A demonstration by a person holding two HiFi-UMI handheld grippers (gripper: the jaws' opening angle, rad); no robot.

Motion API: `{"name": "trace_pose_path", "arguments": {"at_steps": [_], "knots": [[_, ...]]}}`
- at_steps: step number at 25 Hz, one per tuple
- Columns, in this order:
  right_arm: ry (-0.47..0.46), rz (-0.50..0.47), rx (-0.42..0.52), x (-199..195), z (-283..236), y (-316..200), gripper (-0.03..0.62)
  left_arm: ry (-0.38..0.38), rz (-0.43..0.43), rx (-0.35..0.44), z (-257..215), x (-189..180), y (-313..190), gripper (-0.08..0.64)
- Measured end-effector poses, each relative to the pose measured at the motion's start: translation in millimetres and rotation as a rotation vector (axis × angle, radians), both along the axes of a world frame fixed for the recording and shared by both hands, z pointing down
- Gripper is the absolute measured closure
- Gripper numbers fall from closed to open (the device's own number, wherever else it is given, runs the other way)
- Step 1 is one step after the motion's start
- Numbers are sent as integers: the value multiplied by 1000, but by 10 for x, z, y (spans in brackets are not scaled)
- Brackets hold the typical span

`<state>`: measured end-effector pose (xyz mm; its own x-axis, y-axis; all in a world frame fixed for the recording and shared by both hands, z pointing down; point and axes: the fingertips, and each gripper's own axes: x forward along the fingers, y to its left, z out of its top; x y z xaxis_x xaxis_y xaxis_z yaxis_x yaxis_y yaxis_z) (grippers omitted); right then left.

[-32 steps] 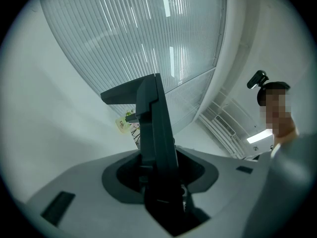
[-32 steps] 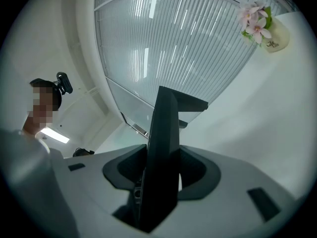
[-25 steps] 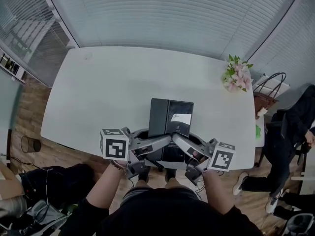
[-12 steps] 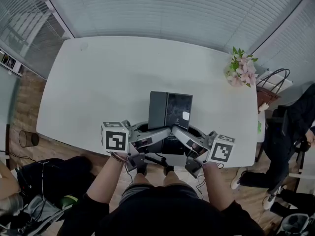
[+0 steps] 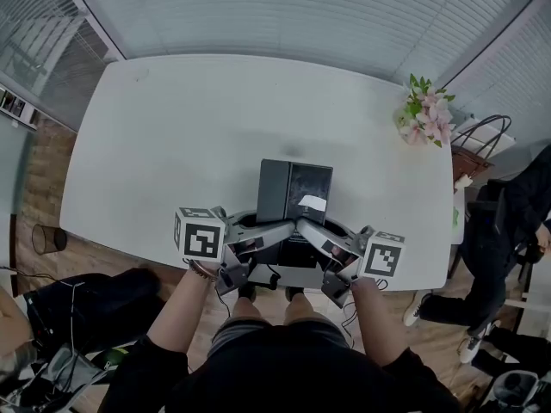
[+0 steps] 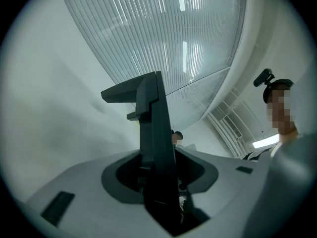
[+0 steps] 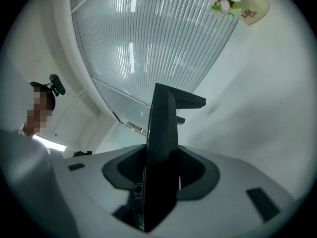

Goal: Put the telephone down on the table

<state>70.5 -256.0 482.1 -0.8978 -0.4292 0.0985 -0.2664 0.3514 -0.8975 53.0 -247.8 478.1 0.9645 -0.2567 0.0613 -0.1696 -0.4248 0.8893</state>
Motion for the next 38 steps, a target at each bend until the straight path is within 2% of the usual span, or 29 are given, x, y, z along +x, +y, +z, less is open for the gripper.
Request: {"name": "trace_pose_path", "arguments": {"at_steps": [19, 38], "knots": [[31, -5, -46, 58, 297, -138, 407, 11, -12, -57, 289, 38, -140, 373], [6, 13, -75, 54, 376, -141, 405, 1, 18, -88, 405, 66, -153, 376]]}}
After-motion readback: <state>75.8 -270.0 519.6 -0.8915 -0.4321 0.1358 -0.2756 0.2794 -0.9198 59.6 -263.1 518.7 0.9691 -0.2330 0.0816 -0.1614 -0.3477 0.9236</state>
